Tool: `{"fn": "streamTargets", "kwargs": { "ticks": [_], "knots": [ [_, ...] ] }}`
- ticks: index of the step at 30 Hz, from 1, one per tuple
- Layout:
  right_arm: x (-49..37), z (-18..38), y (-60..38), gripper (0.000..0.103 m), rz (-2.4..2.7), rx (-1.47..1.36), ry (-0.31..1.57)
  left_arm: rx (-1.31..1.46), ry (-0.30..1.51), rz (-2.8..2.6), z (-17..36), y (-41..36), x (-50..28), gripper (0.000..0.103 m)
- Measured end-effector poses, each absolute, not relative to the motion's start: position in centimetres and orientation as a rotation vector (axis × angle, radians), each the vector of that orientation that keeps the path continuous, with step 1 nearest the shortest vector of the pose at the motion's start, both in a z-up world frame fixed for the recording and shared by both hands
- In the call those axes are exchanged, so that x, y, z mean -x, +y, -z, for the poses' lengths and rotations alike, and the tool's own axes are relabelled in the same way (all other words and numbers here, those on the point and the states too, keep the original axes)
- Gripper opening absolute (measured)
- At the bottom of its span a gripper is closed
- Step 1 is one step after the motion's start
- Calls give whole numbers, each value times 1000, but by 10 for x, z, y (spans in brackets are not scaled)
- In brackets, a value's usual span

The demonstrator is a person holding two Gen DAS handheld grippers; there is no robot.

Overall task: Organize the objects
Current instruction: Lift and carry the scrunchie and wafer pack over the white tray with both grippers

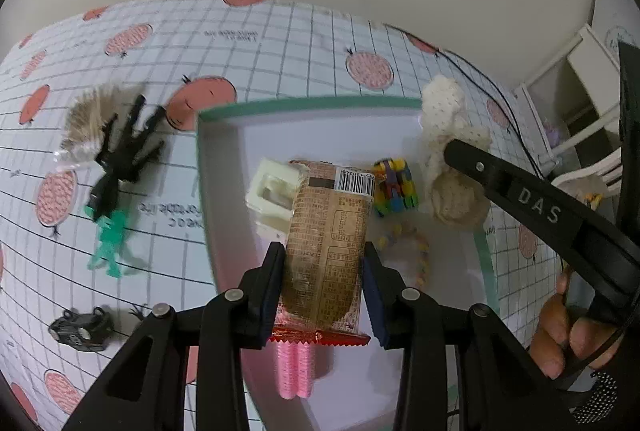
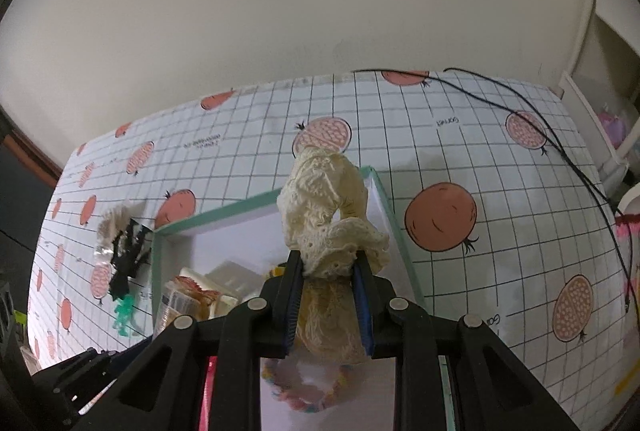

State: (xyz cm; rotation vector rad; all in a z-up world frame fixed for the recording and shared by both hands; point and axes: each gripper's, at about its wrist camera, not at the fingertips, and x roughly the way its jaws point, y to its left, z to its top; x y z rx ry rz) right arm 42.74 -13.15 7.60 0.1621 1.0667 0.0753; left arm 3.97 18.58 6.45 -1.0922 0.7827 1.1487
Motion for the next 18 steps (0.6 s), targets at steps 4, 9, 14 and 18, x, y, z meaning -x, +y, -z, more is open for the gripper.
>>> {"fn": "streamTargets", "kwargs": {
  "ticks": [4,9,14,18],
  "knots": [
    [-428,-67,-131,26,-60,-145,1086,1109,801,-1135,-57,184,-47,39],
    [-428,-58,-131,26,-47,-136,1109,1129,808,-1138,-52,182,-55,39],
    [-428,-54,-128,29,-40,-118,1121,1140,802,-1141,-53,181,-57,39],
    [-428,-54,-127,30,-38,-112,1125,1156,794,-1145,-54,181,-55,39]
  ]
}}
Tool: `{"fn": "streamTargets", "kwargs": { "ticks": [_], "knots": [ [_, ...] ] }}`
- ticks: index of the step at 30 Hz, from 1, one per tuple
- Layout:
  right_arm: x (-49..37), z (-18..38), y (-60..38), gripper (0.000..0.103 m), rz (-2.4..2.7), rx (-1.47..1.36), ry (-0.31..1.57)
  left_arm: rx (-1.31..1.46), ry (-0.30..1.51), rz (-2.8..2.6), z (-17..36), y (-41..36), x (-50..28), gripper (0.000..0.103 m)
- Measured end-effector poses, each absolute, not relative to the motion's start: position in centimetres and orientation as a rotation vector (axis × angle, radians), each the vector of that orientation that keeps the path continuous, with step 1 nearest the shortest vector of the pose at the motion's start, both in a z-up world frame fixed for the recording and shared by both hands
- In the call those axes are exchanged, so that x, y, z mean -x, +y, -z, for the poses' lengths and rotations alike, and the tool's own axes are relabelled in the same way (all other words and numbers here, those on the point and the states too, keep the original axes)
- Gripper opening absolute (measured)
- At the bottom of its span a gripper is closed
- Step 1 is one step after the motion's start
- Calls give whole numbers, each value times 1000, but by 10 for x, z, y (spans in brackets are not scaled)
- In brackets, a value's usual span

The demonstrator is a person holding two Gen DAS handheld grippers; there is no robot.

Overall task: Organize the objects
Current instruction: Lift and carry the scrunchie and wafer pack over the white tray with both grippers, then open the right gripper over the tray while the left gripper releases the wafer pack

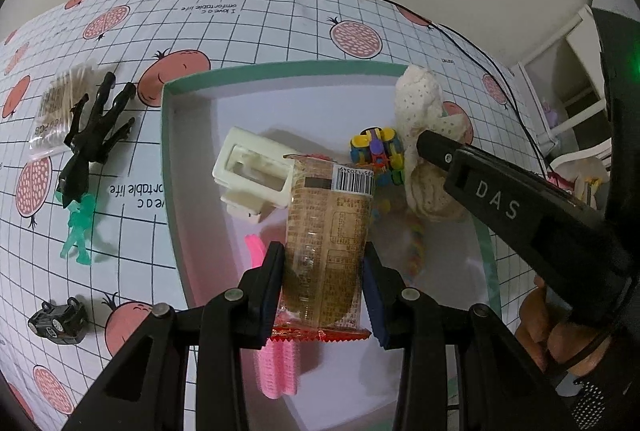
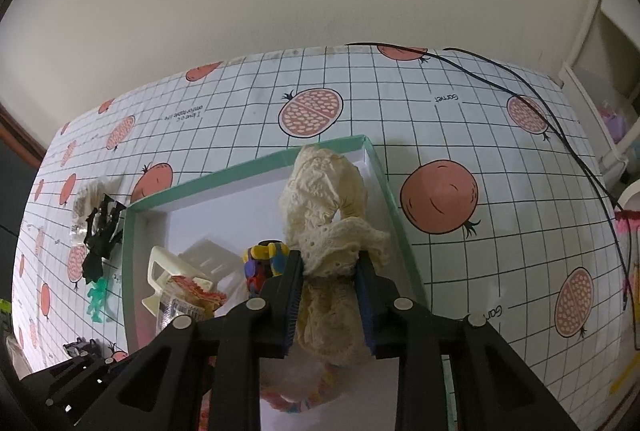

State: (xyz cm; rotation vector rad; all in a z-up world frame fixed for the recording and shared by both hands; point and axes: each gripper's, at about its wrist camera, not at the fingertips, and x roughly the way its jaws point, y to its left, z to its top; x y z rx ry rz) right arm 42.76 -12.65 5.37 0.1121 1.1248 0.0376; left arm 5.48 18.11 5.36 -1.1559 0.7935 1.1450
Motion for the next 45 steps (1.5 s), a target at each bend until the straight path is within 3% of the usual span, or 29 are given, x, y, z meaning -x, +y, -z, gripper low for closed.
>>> {"fn": "streamTargets", "kwargs": {
  "ticks": [3,5,10,30,32,36,38,42,45],
  "knots": [
    [-428,-53,-125,34,-32,-100,1133,1167,789,-1145,-54,183,-55,39],
    [-428,-52,-125,43,-33,-102,1136,1173,784,-1143,-55,184,-57,40],
    [-428,-53,-124,47,-31,-99,1137,1176,775,-1151,-57,182,-59,43],
    [-422,-73,-113,48,-21,-78,1112,1205,655,-1327,-79,183,-22,45],
    [-421,-76,-110,50,-25,-69,1109,1215,643,-1363,-80,181,-14,53],
    [-417,-82,-104,58,-33,-56,1096,1241,608,-1433,-80,180,2,54],
    [-416,-84,-101,62,-36,-54,1095,1251,597,-1458,-80,180,7,62],
    [-413,-85,-98,71,-38,-53,1094,1256,586,-1512,-81,175,17,66],
    [-412,-85,-96,82,-42,-60,1093,1268,587,-1543,-80,173,22,81]
  ]
}}
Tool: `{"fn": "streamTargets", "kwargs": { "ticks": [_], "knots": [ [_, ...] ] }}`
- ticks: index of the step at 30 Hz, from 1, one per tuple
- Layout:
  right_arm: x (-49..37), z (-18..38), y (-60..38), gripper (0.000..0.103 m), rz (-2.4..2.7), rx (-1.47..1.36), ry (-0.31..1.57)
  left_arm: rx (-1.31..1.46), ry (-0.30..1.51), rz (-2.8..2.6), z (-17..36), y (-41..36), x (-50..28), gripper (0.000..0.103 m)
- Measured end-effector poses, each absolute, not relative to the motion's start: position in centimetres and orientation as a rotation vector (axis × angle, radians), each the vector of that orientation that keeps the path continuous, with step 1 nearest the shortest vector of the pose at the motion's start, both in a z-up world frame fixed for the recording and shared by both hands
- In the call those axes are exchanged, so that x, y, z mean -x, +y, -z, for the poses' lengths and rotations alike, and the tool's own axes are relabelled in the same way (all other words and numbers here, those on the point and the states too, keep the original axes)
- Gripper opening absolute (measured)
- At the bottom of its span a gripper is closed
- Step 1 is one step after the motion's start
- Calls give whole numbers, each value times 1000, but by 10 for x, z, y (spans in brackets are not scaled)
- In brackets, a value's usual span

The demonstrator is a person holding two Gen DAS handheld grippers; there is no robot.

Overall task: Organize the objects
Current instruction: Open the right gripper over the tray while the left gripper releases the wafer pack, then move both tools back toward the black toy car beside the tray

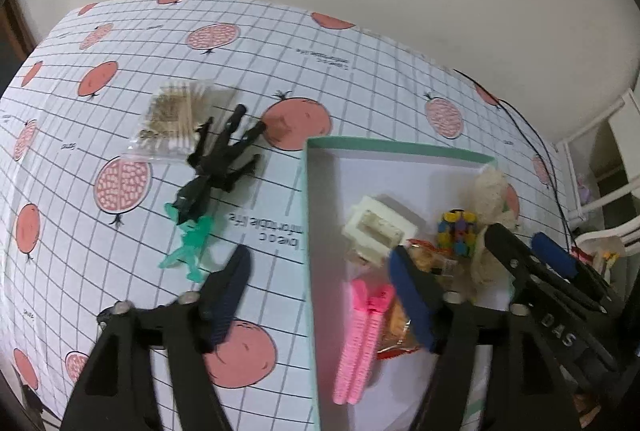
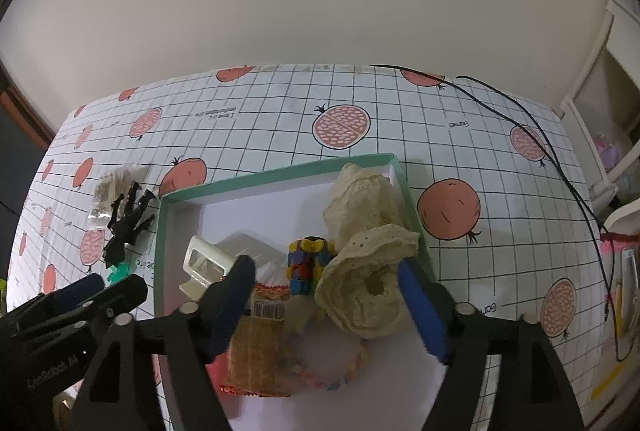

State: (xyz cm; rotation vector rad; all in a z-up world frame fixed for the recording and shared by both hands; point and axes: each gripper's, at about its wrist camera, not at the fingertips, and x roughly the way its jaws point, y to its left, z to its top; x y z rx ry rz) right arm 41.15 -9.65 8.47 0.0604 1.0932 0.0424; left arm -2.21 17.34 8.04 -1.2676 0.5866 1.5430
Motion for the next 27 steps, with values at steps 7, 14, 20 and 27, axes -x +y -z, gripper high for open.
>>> {"fn": "streamTargets", "kwargs": {
  "ticks": [7,14,20,27],
  "knots": [
    [-412,-85,-95,103,-47,-66,1089,1279,551,-1605,-80,169,36,89],
    [-412,-83,-95,103,-31,-74,1091,1290,527,-1654,-81,164,48,98],
    [-412,-82,-96,103,-12,-78,1090,1282,514,-1700,-83,160,58,100],
    [-411,-80,-95,103,-6,-89,1099,1286,475,-1737,-84,154,69,100]
  ]
}}
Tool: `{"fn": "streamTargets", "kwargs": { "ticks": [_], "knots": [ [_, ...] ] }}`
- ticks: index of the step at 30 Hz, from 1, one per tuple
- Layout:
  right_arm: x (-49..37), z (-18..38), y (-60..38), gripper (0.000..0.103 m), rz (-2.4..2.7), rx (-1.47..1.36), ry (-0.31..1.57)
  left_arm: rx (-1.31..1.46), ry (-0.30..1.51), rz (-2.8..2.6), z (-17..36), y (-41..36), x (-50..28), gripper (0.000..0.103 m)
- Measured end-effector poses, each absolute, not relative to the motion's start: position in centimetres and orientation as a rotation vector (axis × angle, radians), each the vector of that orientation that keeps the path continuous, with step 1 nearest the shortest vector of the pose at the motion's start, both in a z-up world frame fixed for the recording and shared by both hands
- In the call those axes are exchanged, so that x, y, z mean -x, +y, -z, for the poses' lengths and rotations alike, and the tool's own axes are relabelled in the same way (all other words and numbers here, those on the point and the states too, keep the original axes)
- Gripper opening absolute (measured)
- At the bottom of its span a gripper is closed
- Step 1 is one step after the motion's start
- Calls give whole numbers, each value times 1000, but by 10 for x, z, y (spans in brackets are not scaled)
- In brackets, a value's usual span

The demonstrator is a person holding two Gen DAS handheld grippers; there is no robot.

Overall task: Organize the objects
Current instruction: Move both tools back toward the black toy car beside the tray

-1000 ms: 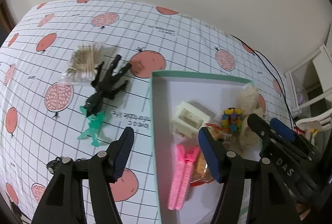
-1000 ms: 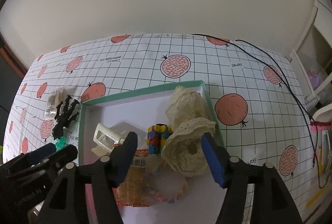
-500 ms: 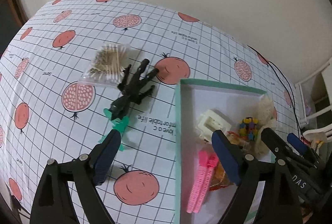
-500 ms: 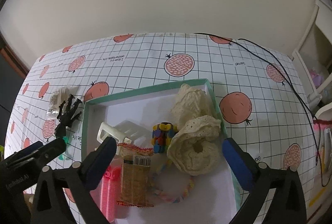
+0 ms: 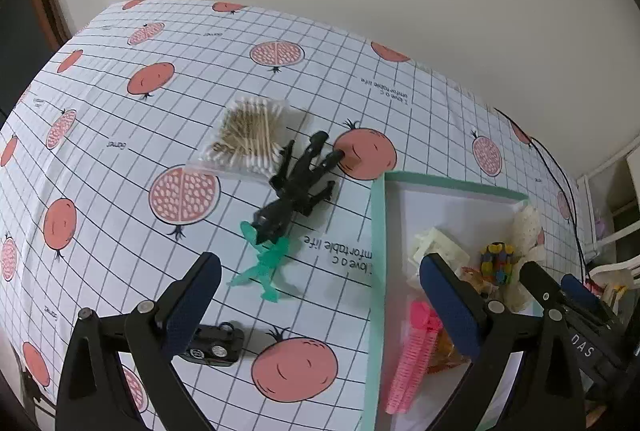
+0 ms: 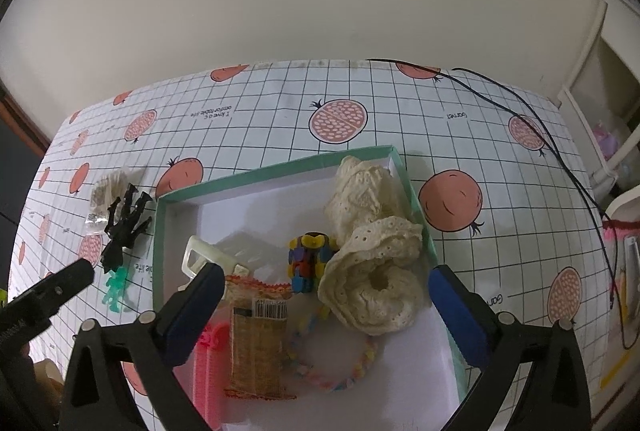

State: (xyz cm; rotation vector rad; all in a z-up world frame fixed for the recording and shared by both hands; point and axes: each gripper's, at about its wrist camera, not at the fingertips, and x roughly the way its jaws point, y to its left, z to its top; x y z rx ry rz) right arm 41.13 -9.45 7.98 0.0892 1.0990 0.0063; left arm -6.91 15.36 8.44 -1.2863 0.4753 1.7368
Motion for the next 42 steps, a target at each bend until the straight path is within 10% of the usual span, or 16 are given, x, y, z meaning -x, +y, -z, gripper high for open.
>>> {"fn": "streamTargets", "kwargs": {
  "ticks": [42],
  "knots": [
    [-402,-93,47,103,-194,-13,1082,1710,263,-1836,-33,49,136,96]
  ]
}}
